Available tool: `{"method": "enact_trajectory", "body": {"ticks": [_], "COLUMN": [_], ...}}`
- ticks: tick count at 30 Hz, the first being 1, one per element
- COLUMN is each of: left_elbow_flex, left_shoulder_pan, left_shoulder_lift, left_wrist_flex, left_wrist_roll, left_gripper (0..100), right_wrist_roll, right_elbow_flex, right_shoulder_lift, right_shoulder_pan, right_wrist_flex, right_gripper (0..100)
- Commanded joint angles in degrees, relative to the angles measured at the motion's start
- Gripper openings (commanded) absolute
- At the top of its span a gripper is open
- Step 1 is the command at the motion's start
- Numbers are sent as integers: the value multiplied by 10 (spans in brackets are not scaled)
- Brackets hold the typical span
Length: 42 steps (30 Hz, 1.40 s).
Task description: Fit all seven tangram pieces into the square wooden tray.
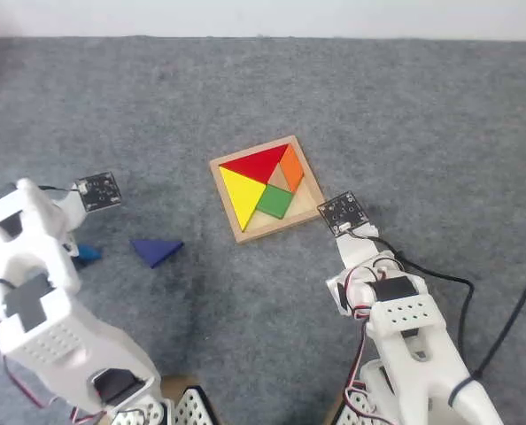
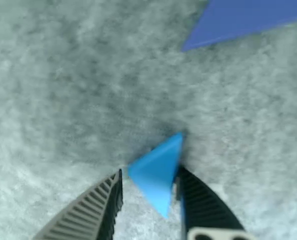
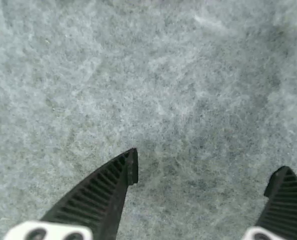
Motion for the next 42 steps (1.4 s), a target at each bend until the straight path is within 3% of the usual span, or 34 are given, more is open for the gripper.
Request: {"method": "enact_trajectory", "body": {"ticks": [1,11,20,26,30,37,42], "left_elbow_flex": [28,18,18,21,18,19,19], "left_shoulder_pan": [5,7,74,118,193,411,423], "left_shoulder_lift": [19,-31,-183,-236,-261,-301,-305], "left_wrist_flex": [-6,18,132,145,163,159,100], "left_wrist_roll": [-29,-18,21,78,149,360,443], "left_gripper": [130,100,100,100,100,100,103], "right_wrist_roll": [5,5,5,5,5,5,6], "right_elbow_flex": [-4,-4,-4,-4,-4,-4,-4], "right_shoulder_lift": [1,1,1,1,1,1,0], "right_shoulder_pan": [-1,-1,-1,-1,-1,-1,-1], "right_wrist_flex": [-12,-12,-12,-12,-12,-11,-9], "right_gripper": [401,401,401,401,401,401,401]}}
